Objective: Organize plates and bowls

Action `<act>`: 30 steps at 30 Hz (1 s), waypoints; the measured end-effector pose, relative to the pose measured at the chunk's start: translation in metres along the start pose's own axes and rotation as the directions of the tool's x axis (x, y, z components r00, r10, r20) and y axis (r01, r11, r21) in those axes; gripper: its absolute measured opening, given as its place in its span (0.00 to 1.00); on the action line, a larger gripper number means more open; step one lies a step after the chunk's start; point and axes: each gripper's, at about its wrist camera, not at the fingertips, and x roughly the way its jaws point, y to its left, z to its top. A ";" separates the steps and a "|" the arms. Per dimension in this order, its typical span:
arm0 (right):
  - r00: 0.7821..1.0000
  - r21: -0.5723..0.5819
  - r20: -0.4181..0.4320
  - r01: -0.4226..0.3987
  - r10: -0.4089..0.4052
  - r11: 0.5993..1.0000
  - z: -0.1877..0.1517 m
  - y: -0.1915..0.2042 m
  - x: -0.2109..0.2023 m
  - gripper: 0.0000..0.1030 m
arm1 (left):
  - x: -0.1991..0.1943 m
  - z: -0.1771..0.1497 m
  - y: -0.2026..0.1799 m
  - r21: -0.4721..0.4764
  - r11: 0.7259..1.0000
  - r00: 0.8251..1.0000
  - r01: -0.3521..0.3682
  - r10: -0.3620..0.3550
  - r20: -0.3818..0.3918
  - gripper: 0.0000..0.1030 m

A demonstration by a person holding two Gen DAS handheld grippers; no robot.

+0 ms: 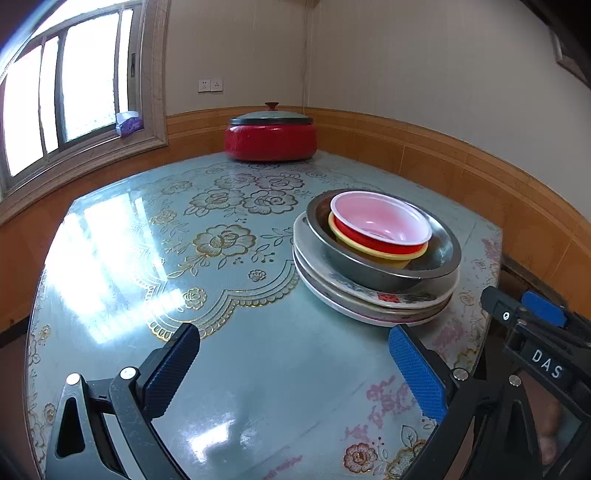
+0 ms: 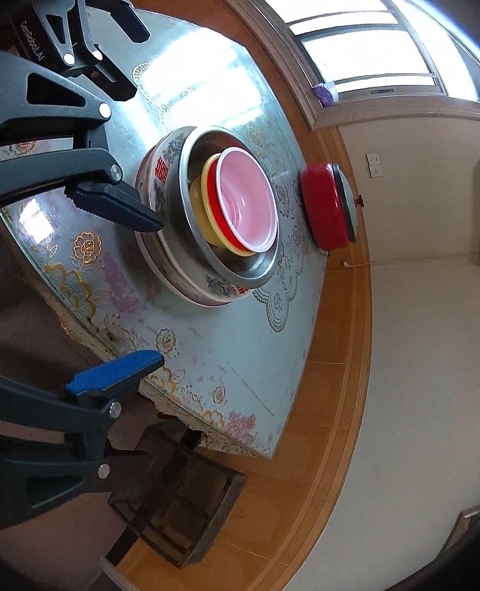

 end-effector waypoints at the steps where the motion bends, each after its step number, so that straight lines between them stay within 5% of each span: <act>1: 1.000 -0.008 -0.009 0.022 -0.022 1.000 -0.002 0.003 0.000 0.65 | -0.002 0.000 0.000 0.002 1.000 1.000 0.015 -0.015 0.010 1.00; 6: 0.993 -0.025 -0.025 0.115 -0.116 0.993 -0.004 0.012 0.001 0.65 | -0.003 0.003 -0.004 0.032 0.999 0.999 0.029 -0.030 0.018 1.00; 18: 0.997 0.002 0.005 0.075 -0.075 0.997 0.000 0.022 -0.002 0.65 | 0.000 0.004 0.003 0.025 0.999 0.999 -0.040 0.040 0.018 1.00; 30: 0.998 0.022 -0.001 0.063 -0.063 0.998 -0.004 0.020 -0.007 0.65 | -0.005 0.001 0.002 0.032 0.999 1.000 0.008 -0.009 0.029 1.00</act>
